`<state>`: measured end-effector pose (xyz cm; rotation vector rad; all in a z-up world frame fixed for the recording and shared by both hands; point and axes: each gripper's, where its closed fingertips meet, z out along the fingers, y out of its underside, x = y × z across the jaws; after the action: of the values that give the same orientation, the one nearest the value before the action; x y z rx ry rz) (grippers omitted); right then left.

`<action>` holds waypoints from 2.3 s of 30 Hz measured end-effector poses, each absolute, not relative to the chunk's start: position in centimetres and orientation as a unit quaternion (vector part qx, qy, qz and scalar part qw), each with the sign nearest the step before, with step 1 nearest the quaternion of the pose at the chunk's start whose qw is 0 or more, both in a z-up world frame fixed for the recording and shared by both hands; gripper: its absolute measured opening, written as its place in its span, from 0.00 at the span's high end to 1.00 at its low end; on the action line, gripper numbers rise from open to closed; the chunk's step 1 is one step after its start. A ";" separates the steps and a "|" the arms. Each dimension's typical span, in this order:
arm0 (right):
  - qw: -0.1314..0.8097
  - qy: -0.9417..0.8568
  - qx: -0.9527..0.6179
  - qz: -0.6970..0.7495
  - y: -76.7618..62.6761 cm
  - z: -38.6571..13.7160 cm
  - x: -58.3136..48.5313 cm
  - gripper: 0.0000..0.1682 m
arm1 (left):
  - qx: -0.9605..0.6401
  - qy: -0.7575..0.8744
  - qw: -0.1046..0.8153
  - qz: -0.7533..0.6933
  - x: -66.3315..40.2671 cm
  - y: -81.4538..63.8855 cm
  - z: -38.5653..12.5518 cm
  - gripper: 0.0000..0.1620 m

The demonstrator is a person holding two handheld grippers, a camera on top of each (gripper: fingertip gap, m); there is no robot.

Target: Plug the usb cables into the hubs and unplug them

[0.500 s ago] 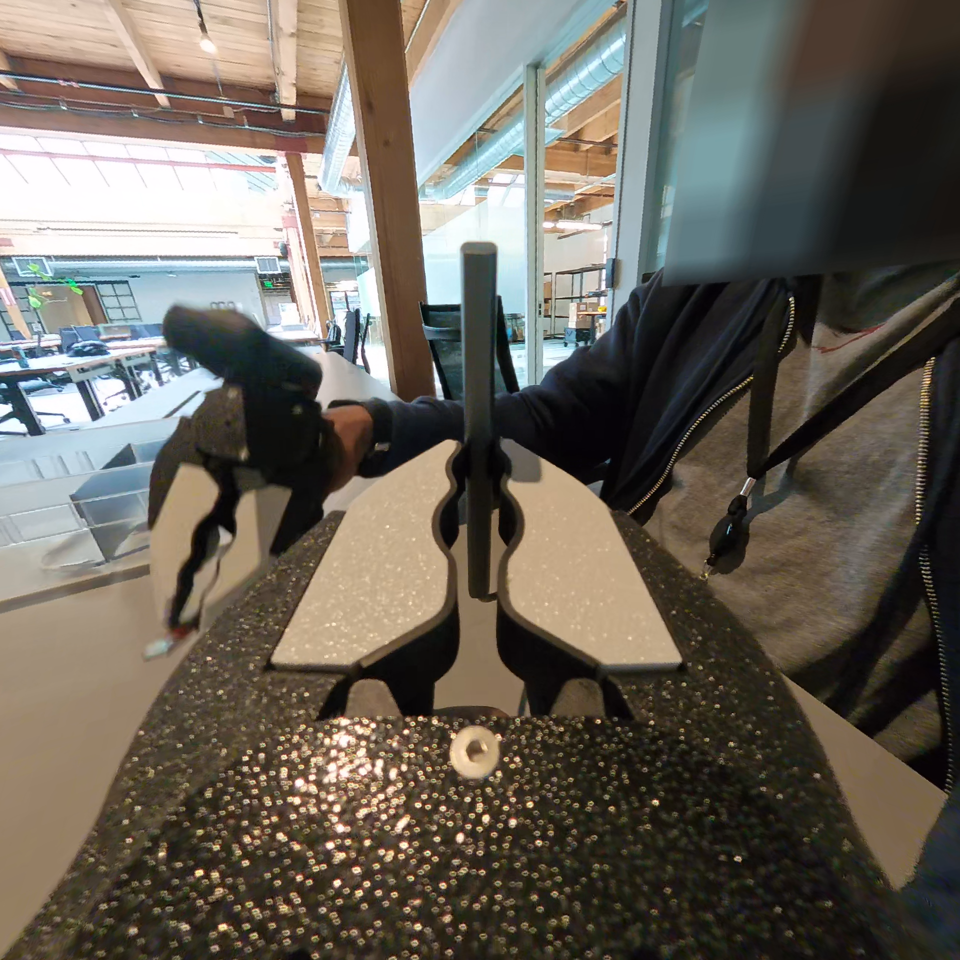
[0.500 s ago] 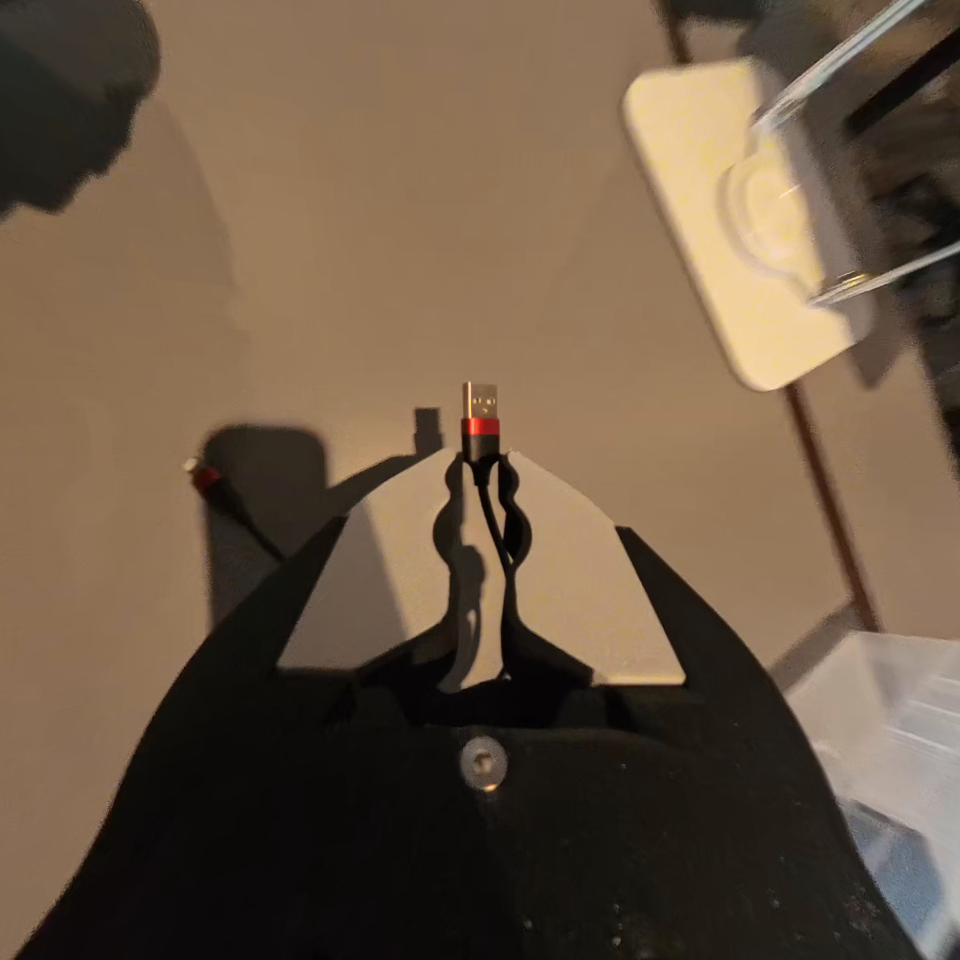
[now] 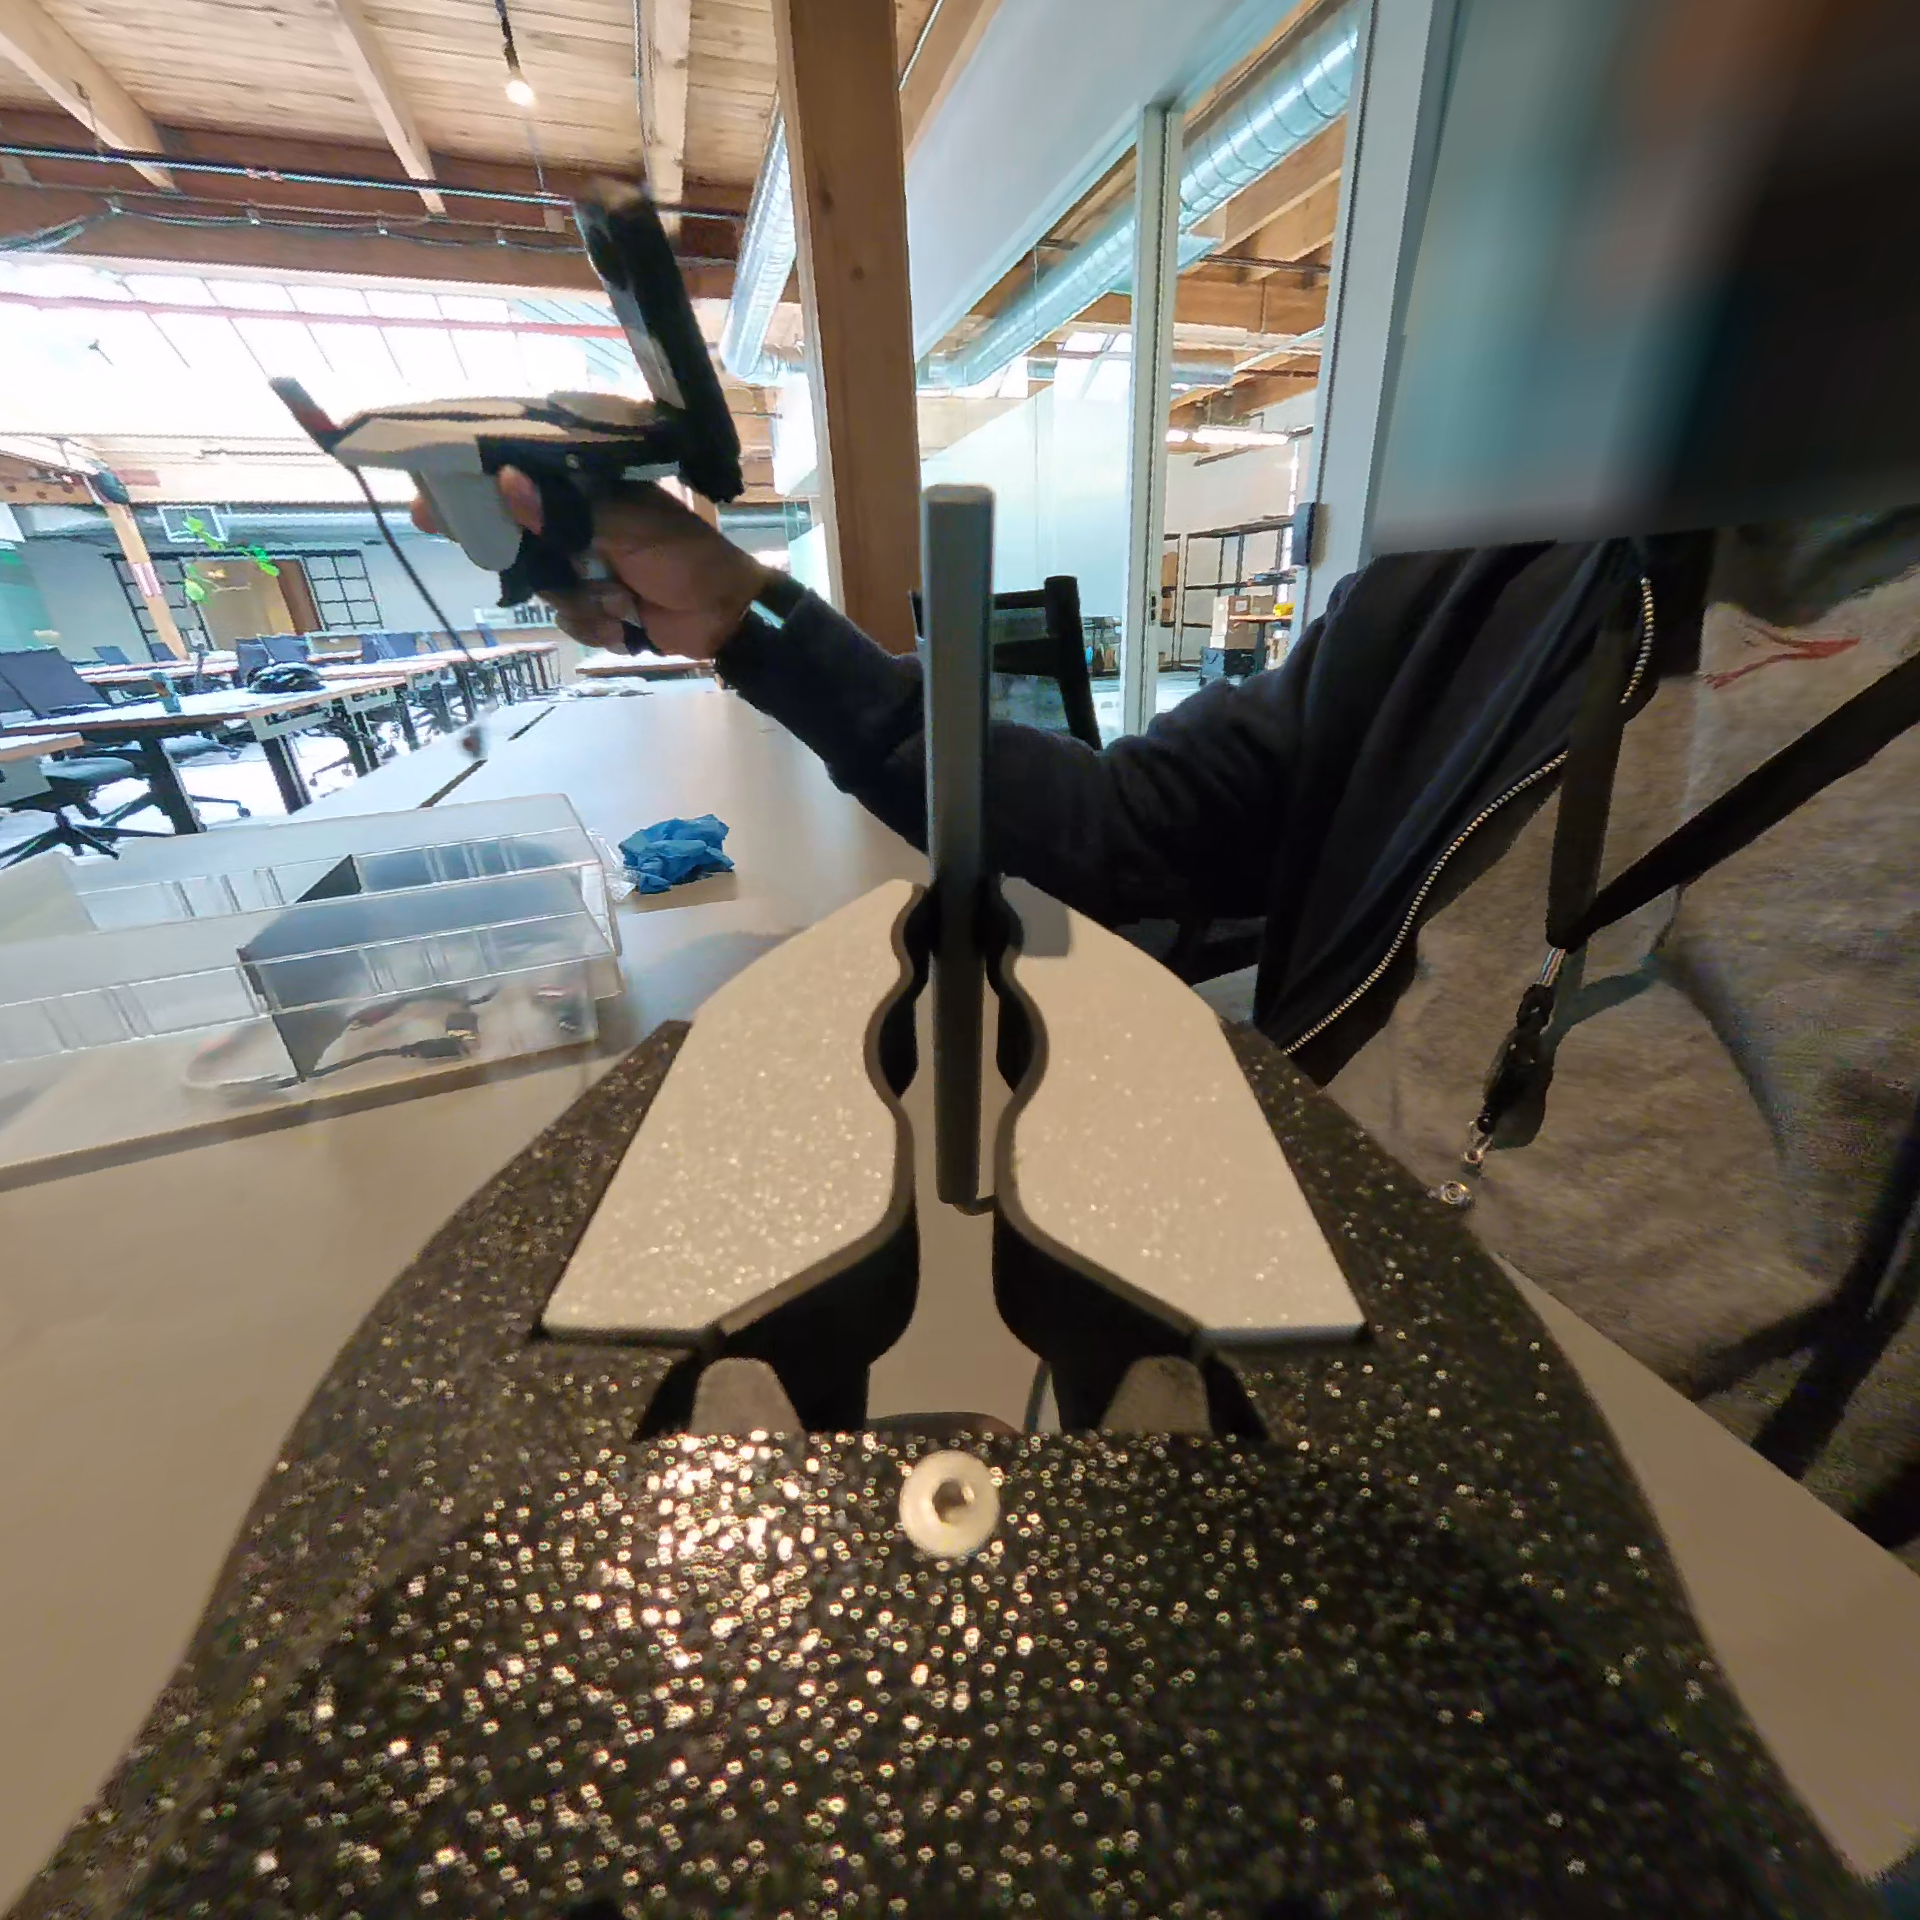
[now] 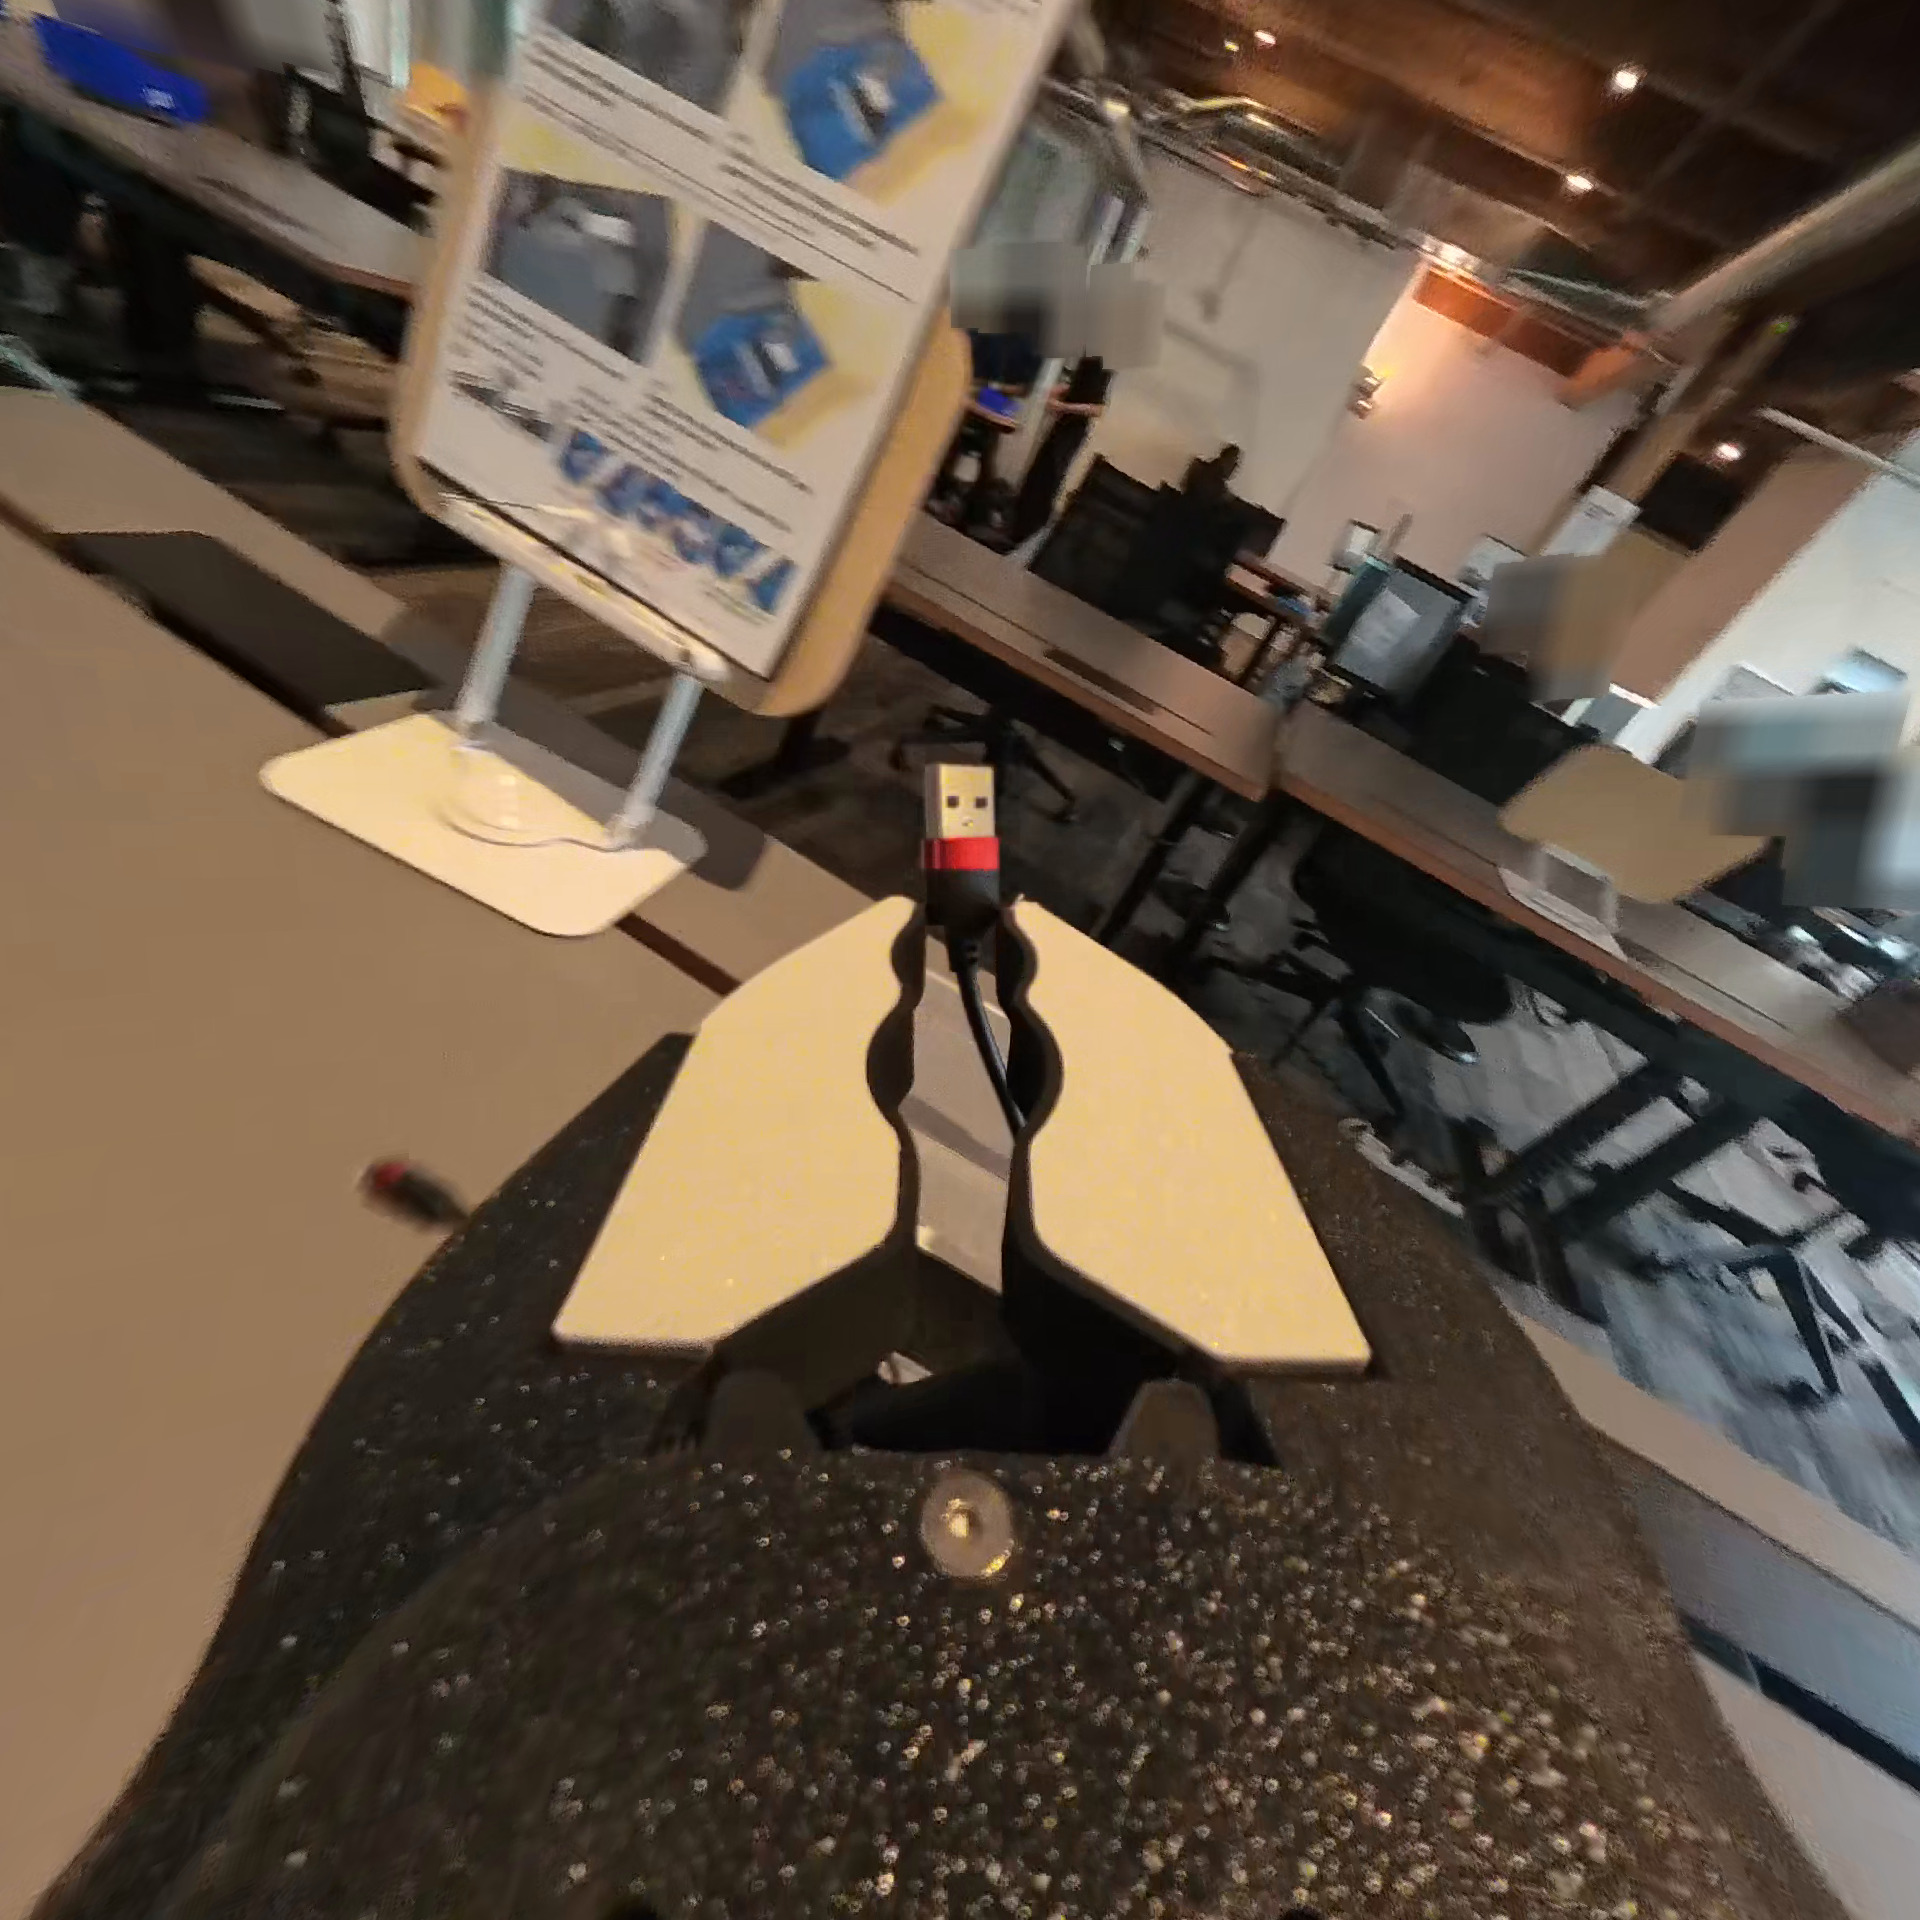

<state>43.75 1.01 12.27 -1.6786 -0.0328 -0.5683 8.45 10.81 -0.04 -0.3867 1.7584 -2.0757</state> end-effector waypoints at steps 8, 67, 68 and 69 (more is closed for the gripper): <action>0.620 0.056 -0.754 -0.211 -2.0 9.4 51.8 0.93 | -0.171 0.630 0.189 -0.733 10.0 10.9 -1.9 0.94; 0.264 -0.038 -0.964 -0.012 -0.3 -10.4 47.8 1.00 | -0.216 0.646 0.198 -0.705 11.8 11.1 -4.3 0.94; 0.260 -0.042 -0.965 -0.008 -0.2 -10.6 47.5 1.00 | -0.217 0.647 0.197 -0.704 11.8 11.1 -4.3 0.94; 0.254 -0.046 -0.966 -0.004 0.0 -11.0 47.2 1.00 | -0.217 0.647 0.197 -0.703 11.8 11.0 -4.4 0.94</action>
<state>47.20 -0.05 -10.95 -2.6249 -0.1247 -0.0106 11.79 11.05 -4.37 -0.6074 1.8129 -1.9696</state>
